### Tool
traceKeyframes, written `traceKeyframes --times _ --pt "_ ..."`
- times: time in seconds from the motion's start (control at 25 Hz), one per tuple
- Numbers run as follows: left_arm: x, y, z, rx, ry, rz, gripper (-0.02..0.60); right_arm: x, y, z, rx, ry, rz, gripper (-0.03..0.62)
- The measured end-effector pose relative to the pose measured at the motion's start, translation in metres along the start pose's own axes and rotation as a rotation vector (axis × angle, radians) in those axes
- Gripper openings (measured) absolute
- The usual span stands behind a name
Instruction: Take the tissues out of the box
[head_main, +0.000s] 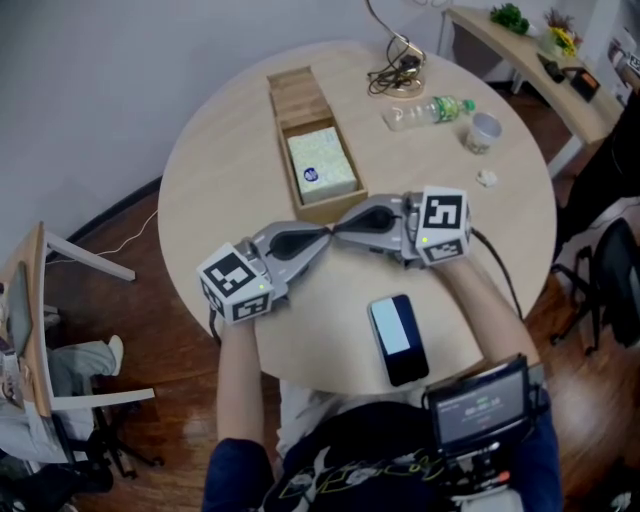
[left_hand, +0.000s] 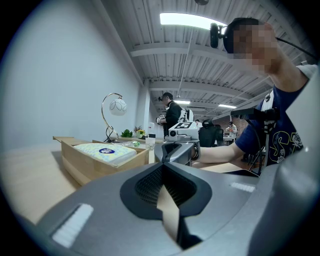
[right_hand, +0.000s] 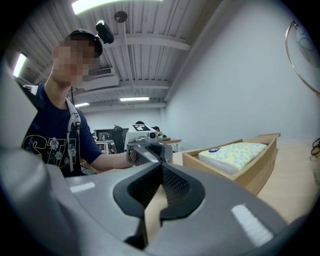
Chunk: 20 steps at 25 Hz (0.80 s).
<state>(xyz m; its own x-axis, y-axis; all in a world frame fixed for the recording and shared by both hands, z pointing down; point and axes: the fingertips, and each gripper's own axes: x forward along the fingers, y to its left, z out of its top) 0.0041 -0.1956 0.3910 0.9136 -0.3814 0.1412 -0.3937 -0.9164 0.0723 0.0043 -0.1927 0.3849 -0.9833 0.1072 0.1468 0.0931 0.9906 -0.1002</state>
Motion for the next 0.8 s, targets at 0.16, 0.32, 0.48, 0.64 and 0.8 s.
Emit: traceKeyframes --times 0.16,0.32,0.48,0.64,0.8 --pt "-0.0005 0.0000 0.0007 0.000 0.001 -0.001 0.005 0.0004 0.0000 -0.0001 -0.003 0.001 0.002 0.000" --pt "0.0008 -0.0012 -0.0001 0.001 0.000 -0.003 0.005 -0.0010 0.0010 -0.0009 0.002 0.002 0.009 0.000" --pt "0.0013 -0.0010 0.0003 0.001 0.001 -0.005 0.005 -0.0015 0.0005 -0.0006 -0.002 0.001 0.005 0.000" --pt "0.0006 -0.0010 0.0002 0.000 0.002 -0.006 0.005 -0.0007 0.0006 -0.0008 0.000 0.000 0.005 0.000" --pt "0.0012 -0.0010 0.0008 0.000 0.001 -0.004 0.005 -0.0015 0.0004 -0.0004 0.000 0.002 0.005 0.000"
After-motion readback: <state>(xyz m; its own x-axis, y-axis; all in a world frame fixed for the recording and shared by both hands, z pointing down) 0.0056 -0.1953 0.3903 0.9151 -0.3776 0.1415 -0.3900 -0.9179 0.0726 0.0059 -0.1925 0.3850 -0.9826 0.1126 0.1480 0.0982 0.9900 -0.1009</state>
